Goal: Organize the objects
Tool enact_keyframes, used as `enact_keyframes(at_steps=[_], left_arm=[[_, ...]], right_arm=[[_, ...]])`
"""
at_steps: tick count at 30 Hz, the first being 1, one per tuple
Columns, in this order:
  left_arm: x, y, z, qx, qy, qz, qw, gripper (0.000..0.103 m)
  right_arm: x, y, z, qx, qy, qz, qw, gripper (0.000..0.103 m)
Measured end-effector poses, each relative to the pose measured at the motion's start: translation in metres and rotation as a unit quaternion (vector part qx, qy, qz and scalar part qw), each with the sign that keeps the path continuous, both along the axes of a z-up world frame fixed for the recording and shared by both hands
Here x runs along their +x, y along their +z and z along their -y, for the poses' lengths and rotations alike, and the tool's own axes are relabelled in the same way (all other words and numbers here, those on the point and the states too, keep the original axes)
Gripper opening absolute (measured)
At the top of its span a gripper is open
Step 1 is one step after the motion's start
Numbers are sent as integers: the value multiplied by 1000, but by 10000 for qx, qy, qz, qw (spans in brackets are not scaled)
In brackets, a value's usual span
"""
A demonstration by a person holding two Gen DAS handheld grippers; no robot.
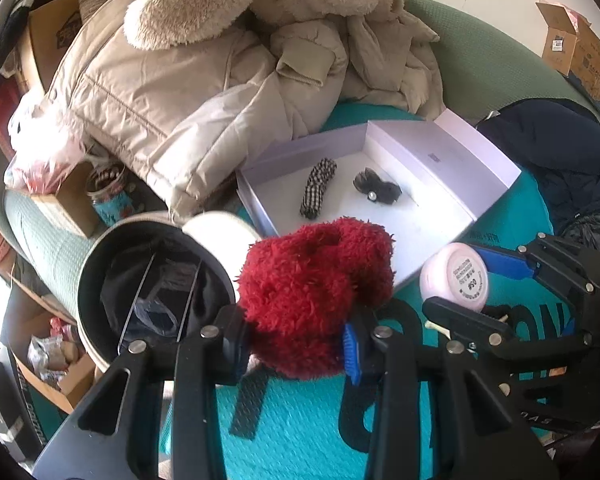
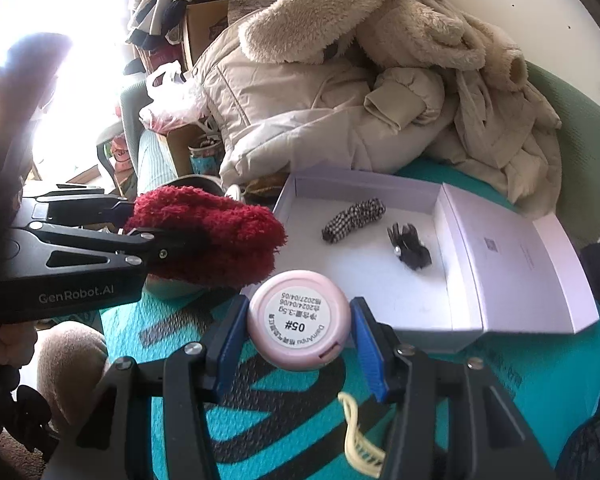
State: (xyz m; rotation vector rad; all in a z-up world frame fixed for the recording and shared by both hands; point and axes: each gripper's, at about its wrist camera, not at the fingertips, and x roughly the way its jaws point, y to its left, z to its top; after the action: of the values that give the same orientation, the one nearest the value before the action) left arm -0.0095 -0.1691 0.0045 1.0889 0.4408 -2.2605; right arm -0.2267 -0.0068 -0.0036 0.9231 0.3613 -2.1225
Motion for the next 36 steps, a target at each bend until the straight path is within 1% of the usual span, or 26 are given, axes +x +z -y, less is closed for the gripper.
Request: enact_keyframes(at_steps=[5,13,24,31,36], left_arm=[[-15,4,15,-61,-56,-4,10000,34],[-50,1,34,-142,-120,55,9998,34],[-99,-8,65,-150,-242,103,9995,34],[-131,-23,79,-102,-321,226,9992,34],[-148,-38,89,19,-327,352,9988,34]], right_arm=[[-18,4,9,52,36,-102,9999,52],[-49,4,18,26,74,-140,9999,52],[-99,-1,17,34,-99,-194,9998,52],[-126,-9,16,52,-202,-190,9996,52],[-144,-19,17,79,-250,-139,9996,52]])
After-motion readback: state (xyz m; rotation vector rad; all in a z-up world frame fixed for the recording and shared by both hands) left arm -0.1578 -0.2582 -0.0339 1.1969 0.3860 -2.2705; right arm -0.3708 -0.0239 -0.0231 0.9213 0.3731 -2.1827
